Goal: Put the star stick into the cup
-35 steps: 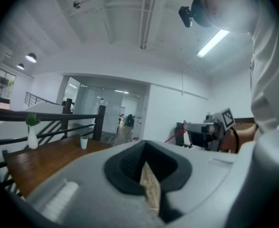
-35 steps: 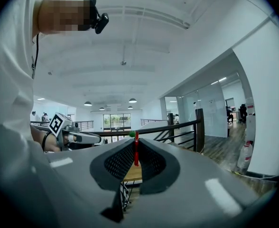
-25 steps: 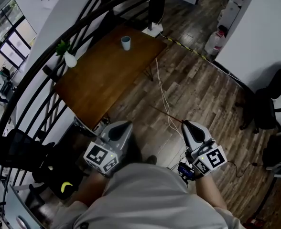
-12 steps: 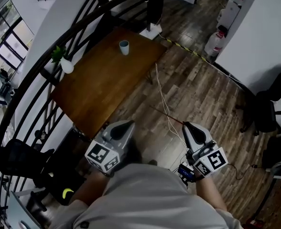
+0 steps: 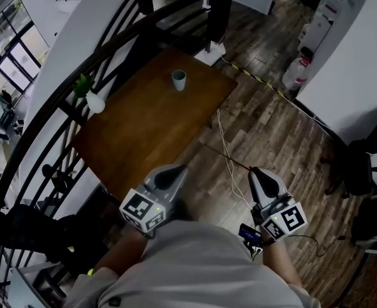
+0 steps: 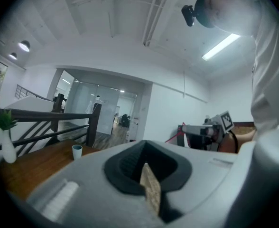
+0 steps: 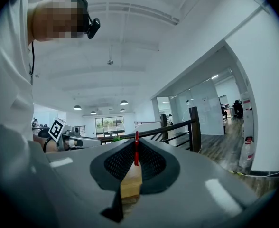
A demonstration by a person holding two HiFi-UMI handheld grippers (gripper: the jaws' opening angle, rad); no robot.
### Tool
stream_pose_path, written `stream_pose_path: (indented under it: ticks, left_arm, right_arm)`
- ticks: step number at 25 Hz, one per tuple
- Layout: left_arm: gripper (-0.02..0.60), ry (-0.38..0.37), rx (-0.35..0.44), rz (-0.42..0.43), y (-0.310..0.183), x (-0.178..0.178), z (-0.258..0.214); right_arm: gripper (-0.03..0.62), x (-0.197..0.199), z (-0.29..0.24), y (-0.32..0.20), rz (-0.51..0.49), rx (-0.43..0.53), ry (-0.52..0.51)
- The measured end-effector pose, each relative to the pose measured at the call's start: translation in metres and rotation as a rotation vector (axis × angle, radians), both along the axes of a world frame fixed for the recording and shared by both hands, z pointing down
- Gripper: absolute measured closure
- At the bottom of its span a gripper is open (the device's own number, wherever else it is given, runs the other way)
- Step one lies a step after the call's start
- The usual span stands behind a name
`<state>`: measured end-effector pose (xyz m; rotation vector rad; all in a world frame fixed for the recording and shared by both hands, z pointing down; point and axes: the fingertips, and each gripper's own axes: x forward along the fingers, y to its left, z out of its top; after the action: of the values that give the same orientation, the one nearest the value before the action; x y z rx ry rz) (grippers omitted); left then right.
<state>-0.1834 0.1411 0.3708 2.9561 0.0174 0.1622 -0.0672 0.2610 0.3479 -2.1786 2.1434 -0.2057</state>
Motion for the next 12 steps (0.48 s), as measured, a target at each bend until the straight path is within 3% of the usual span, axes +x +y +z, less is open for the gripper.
stream_pose_path:
  ticks: [12]
  left_arm:
    - [0.578, -0.017, 0.016, -0.006, -0.119, 0.011, -0.022]
  right_arm:
    - [0.569, 0.009, -0.027, -0.127, -0.028, 0.011, -0.014]
